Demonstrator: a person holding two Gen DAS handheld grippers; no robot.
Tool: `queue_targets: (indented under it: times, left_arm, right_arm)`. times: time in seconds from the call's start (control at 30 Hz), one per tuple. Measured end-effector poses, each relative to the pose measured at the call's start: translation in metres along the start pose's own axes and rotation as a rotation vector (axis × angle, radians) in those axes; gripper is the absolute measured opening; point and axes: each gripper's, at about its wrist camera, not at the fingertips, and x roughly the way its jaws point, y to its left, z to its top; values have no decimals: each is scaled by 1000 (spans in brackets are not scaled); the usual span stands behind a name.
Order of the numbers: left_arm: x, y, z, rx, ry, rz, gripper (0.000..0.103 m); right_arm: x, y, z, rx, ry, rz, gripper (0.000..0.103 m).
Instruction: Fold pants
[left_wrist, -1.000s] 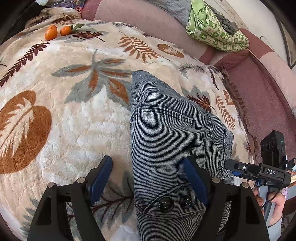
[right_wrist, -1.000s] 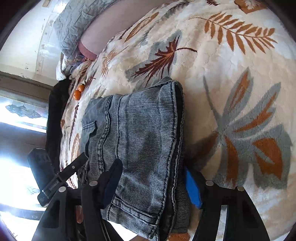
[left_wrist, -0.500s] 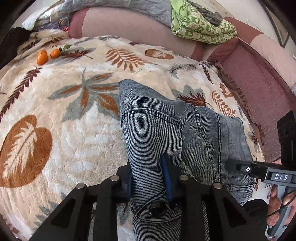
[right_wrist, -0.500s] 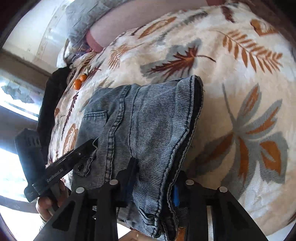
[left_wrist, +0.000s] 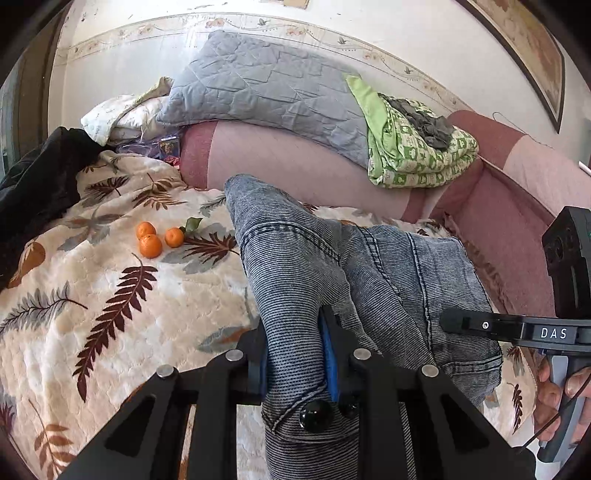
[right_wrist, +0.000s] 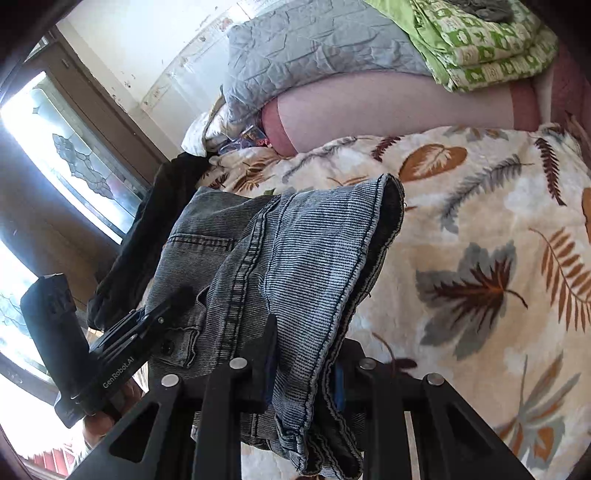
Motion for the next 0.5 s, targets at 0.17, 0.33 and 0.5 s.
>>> queue_targets:
  times: [0.17,0.33,0.5]
  left_arm:
    - [41,1,-16,1,81,-19,26]
    - [108,6,-62,11,280,74,67]
    - [73,16,-70,-14,202,109,76]
  right_arm:
    - [22,-24,6,45,28,-12,25]
    - [79,-72,-13,111,142,-107,33]
    - [75,-99,-40,190,128,-192,65]
